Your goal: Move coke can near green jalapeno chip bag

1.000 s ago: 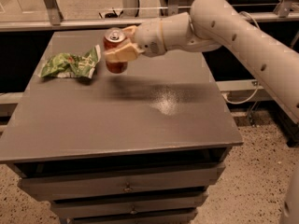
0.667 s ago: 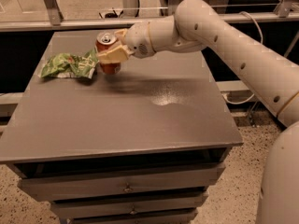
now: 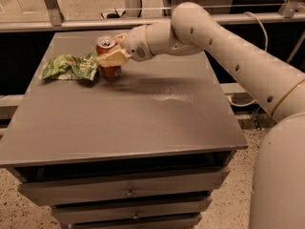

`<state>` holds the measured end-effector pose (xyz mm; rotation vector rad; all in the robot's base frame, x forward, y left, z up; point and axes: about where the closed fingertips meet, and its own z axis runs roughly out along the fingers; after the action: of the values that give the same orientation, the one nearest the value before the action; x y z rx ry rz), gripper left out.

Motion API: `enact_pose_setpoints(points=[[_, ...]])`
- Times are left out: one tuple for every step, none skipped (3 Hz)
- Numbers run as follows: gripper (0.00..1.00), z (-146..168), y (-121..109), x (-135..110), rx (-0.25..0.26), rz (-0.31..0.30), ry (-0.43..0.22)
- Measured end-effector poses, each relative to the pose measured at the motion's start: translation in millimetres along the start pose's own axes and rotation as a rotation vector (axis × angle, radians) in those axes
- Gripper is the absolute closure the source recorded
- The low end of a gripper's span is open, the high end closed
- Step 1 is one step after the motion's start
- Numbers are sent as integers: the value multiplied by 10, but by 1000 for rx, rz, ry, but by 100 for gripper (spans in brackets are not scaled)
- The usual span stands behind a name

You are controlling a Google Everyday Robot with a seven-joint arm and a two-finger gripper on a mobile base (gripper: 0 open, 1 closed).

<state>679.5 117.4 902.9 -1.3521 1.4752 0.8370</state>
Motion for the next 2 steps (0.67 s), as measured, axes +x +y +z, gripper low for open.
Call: enact_pose_setpoints(points=[[53,53,-4,30,-6,19,-3],[22,95,15,63,-13,42,-13]])
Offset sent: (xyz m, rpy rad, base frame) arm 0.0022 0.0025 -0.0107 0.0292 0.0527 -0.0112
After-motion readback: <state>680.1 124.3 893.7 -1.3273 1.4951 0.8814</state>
